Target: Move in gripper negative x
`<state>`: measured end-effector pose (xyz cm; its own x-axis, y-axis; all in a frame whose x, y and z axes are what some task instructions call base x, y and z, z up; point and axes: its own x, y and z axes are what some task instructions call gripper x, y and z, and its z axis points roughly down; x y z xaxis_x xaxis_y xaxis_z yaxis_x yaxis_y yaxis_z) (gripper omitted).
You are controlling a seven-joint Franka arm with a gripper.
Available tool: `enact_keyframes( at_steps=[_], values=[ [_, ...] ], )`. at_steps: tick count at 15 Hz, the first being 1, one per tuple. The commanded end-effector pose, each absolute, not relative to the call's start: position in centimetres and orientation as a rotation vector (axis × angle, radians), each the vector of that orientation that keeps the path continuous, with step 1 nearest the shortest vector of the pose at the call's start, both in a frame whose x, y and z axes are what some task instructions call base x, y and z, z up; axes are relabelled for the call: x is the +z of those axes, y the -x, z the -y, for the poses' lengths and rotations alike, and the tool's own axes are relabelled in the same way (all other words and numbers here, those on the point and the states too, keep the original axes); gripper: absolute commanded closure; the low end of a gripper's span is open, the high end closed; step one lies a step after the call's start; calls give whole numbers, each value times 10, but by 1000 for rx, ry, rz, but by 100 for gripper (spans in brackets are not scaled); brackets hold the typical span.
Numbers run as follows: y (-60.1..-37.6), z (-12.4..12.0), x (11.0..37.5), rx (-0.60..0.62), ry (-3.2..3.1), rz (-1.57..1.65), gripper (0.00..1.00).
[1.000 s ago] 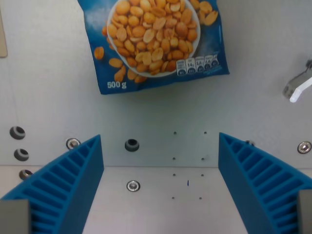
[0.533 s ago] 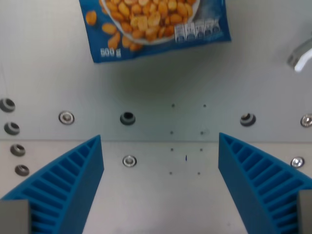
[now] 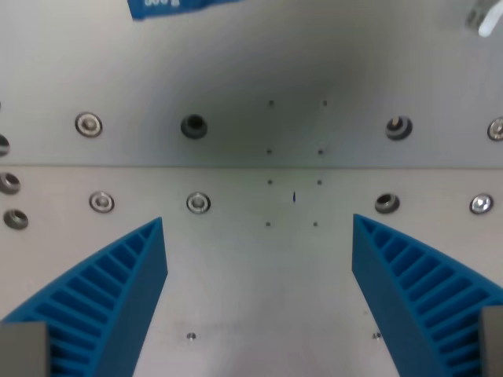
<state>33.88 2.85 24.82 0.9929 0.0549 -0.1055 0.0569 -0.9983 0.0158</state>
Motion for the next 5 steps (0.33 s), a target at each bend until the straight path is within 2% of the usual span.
enact_keyframes(
  at_steps=[1,5],
  values=[
    [-312,-30,256,-21,-3136,-90,0],
    [-292,-29,257,-21,-3136,-90,0]
  ],
)
